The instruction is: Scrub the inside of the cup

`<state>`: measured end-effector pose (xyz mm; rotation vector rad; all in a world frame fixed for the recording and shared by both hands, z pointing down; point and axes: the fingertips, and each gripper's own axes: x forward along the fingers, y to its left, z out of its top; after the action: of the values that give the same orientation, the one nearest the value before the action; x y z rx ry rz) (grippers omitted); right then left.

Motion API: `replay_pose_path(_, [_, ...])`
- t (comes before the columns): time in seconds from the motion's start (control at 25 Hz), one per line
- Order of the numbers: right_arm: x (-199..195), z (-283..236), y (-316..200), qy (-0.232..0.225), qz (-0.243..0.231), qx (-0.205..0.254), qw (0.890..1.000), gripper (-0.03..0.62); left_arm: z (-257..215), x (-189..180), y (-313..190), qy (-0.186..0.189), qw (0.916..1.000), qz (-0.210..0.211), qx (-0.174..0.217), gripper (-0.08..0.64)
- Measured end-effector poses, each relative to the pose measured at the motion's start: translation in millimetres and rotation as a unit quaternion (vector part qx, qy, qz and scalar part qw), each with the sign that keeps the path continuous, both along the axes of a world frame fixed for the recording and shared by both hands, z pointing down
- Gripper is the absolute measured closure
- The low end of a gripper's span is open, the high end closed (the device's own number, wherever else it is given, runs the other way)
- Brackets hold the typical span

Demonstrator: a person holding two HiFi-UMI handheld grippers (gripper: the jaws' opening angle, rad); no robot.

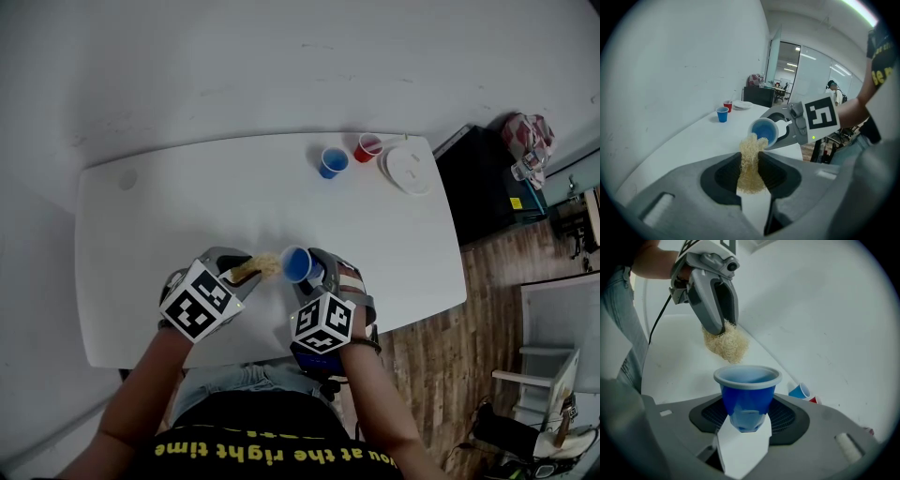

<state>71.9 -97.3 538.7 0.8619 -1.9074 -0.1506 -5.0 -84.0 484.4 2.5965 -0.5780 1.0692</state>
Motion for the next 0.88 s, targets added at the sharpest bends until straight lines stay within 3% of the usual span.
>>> replay_pose_path(0.32, [12,2,-1,-0.057,0.031,-0.007,0.998,0.330,0,-2,1,0.010,0.9999,-0.007,0.010,0.448])
replay_pose_path(0.68, [34,13,1,-0.126,0.084,-0.016,0.988,0.330,9,-5,2,0.017,0.9996,-0.020,0.008,0.448])
replay_pose_path(0.88, [34,10,3,-0.147,0.078,-0.009,0.986,0.330,14,-5,2,0.027,0.9992,-0.030,0.003,0.448])
